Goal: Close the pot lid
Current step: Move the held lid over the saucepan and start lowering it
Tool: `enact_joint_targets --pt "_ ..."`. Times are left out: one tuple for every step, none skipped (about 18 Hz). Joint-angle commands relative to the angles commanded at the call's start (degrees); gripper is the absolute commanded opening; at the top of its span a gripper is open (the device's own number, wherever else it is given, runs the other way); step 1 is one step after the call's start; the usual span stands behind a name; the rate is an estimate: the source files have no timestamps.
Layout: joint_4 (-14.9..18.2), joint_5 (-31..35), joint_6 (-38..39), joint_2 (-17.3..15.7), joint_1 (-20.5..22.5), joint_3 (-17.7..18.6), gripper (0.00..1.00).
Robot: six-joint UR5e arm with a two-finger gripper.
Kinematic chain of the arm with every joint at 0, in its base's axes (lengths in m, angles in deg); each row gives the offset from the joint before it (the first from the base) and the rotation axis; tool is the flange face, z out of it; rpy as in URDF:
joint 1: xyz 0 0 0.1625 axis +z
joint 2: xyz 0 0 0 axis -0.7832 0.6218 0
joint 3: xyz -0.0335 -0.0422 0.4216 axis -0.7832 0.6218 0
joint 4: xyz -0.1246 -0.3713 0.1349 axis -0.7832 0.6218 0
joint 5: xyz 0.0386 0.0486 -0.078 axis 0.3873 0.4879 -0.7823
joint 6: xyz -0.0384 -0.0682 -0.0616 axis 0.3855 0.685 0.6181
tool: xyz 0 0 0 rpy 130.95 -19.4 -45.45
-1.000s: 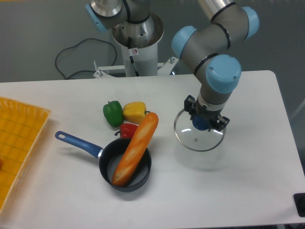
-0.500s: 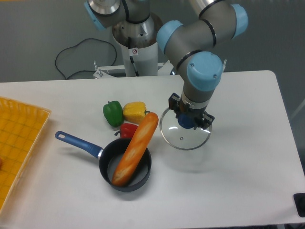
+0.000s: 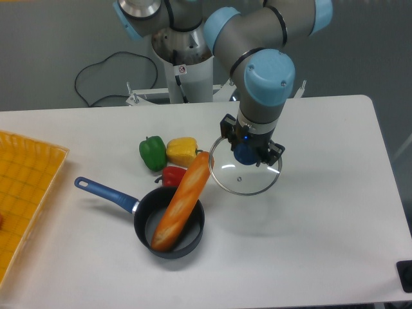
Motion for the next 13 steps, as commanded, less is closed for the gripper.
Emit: enact_joint_targets --pt "0.6 0.0 1.3 0.2 -0.5 -0.7 0.45" --pt "0.6 0.1 3.1 0.3 -1.2 -1.1 0.45" --pt "0.6 0.3 4.4 0.4 -2.3 -1.5 0.45" --pt "0.6 0.4 5.0 1.0 -3.0 -1.7 0.45" --pt "0.6 0.5 5.2 1.2 -3.4 -1.8 0.45" --pt "0.7 0.6 5.4 1.6 -4.0 -1.8 0.45" --pt "0.8 0.7 6.0 2.0 -4.6 -1.8 0.45" --pt "0.8 1.0 6.9 2.1 -5.2 -1.8 0.45" --pt "0.9 1.6 7.6 2.4 -5.9 -1.8 0.45" --pt "0.8 2.0 8.0 2.5 -6.5 -1.9 0.45" --pt "0.8 2.1 8.4 2.6 -6.9 -1.9 0.45" --pt "0.9 2.0 8.8 3.1 -7.3 -2.2 0.45" --pt "0.9 2.0 9.2 3.4 -7.9 -2.7 0.45"
